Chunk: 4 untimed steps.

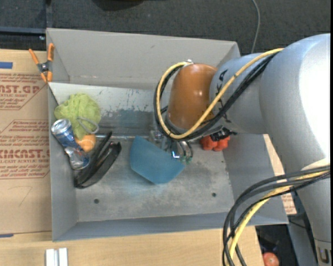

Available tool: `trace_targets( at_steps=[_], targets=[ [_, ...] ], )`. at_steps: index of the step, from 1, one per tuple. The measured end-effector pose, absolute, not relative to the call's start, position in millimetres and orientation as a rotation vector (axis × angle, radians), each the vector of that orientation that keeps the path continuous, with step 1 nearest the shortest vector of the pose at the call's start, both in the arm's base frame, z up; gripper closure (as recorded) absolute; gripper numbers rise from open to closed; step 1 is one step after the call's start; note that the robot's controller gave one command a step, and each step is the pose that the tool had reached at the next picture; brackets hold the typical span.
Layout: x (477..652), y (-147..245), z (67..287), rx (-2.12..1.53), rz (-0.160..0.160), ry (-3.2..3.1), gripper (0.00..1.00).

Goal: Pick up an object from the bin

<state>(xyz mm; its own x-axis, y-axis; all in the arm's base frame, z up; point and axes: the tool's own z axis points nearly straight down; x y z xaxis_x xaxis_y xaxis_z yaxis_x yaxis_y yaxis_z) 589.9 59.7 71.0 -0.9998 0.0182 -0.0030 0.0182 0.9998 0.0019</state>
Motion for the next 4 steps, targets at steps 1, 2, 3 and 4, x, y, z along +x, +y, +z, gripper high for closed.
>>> trace_targets(
  at_steps=[1, 2, 3, 4],
  targets=[
    [592.3, 70.3, 71.3, -0.039, 0.007, 3.128, 0.00],
    [540.5, 72.1, 70.7, 0.206, 0.006, 3.130, 0.00],
    [536.5, 51.6, 69.7, 0.381, 0.013, 3.102, 0.00],
    [590.4, 107.5, 70.9, -0.091, 0.009, 3.131, 1.00]
  ],
)
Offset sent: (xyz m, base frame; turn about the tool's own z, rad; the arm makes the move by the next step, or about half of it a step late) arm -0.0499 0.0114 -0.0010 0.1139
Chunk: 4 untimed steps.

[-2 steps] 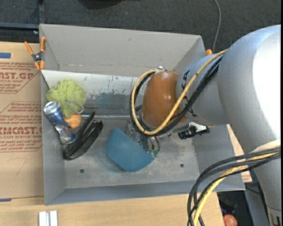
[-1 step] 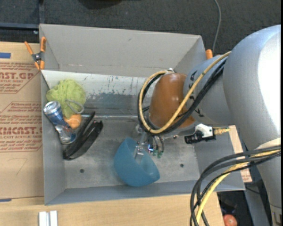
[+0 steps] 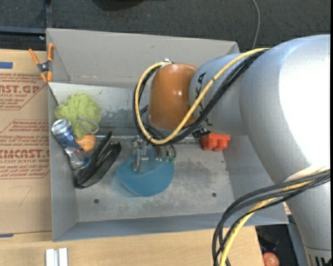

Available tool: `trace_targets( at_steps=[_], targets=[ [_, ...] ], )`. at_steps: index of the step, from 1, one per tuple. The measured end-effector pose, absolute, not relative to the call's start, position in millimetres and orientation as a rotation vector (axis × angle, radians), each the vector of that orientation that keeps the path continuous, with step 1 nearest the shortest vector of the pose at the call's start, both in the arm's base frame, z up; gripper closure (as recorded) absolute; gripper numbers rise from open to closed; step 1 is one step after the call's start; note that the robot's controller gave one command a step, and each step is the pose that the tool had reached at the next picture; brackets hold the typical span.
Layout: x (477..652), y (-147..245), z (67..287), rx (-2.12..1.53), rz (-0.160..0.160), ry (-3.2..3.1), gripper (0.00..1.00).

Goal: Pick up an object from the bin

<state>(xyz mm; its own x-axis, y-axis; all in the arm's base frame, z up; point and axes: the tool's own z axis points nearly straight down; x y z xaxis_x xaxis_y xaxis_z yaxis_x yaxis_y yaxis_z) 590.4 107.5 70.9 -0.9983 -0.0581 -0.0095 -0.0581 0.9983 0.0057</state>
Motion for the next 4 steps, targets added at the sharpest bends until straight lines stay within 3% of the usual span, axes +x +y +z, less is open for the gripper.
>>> trace_targets(
  at_steps=[1, 4],
  targets=[
    [590.4, 107.5, 70.9, -0.091, 0.009, 3.131, 1.00],
    [589.1, 107.8, 164.3, -0.092, 0.009, 3.134, 1.00]
  ],
)
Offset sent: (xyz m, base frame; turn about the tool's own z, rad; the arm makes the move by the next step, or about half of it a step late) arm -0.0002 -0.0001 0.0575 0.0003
